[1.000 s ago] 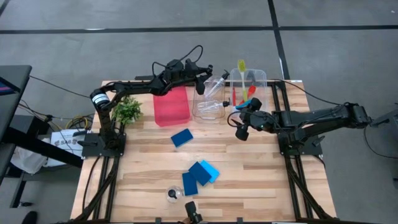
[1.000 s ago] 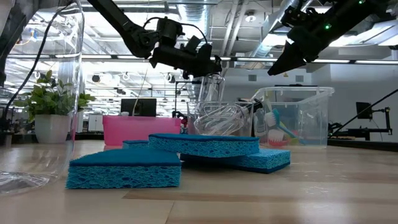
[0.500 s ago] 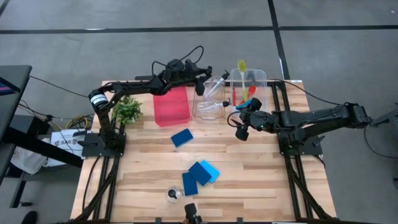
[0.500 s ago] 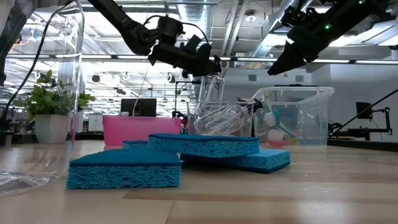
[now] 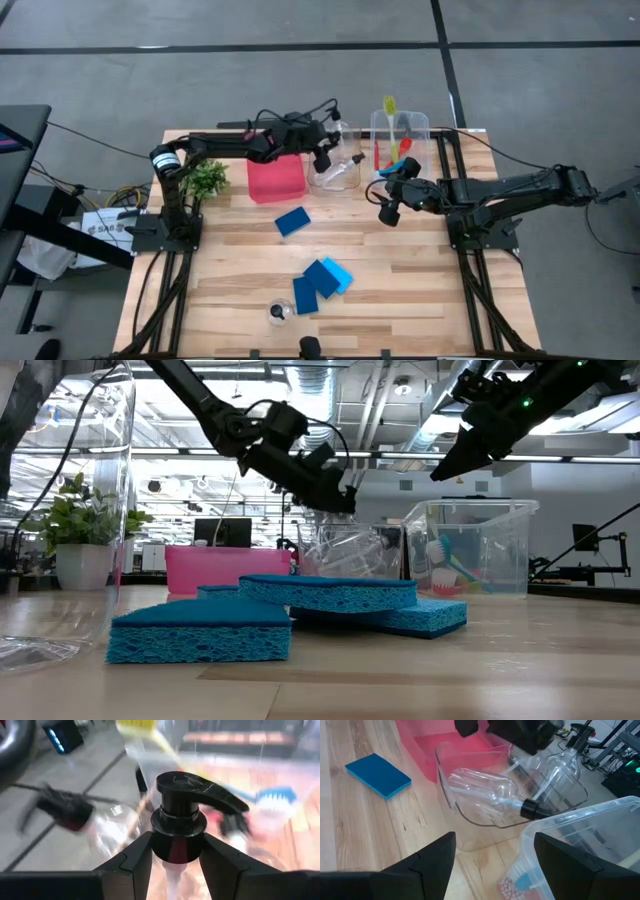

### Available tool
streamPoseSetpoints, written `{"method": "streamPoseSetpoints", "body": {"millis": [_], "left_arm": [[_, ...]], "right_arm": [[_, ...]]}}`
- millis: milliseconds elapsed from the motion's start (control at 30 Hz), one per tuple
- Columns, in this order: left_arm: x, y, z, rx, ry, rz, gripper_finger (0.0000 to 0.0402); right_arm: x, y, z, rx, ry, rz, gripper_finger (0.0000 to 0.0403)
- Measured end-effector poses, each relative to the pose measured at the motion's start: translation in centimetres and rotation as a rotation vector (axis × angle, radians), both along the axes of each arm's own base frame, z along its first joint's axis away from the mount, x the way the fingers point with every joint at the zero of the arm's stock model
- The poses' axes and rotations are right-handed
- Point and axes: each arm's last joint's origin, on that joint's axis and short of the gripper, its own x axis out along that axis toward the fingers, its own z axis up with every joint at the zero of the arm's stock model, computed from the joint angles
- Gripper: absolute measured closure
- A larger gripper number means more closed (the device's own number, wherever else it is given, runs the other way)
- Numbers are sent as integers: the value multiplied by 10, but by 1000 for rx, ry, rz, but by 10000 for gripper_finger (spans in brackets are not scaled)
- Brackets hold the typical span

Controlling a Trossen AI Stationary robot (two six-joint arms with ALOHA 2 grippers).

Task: Pick & Place Kitchen Sink Supplies
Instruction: Put the soap dispenser into the left transparent bin

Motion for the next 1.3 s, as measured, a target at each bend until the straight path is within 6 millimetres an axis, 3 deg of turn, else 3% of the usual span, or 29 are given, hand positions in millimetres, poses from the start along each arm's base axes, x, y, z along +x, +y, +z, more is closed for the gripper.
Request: {"method": "streamPoseSetpoints", "body": {"millis": [433, 833, 1000, 1300], "left_arm": [[0, 2, 4, -44, -60, 56, 234], [0, 2, 7, -60, -78, 52, 164], [-3, -1, 24, -44, -121, 32, 150], [-25, -19, 81, -35, -220, -100, 154]], "right_arm": [[0, 0, 0, 0, 0, 0, 138], [0, 0, 0, 0, 0, 0, 138], [0, 0, 0, 0, 0, 0, 138], [0, 0, 0, 0, -3, -1, 138]]}}
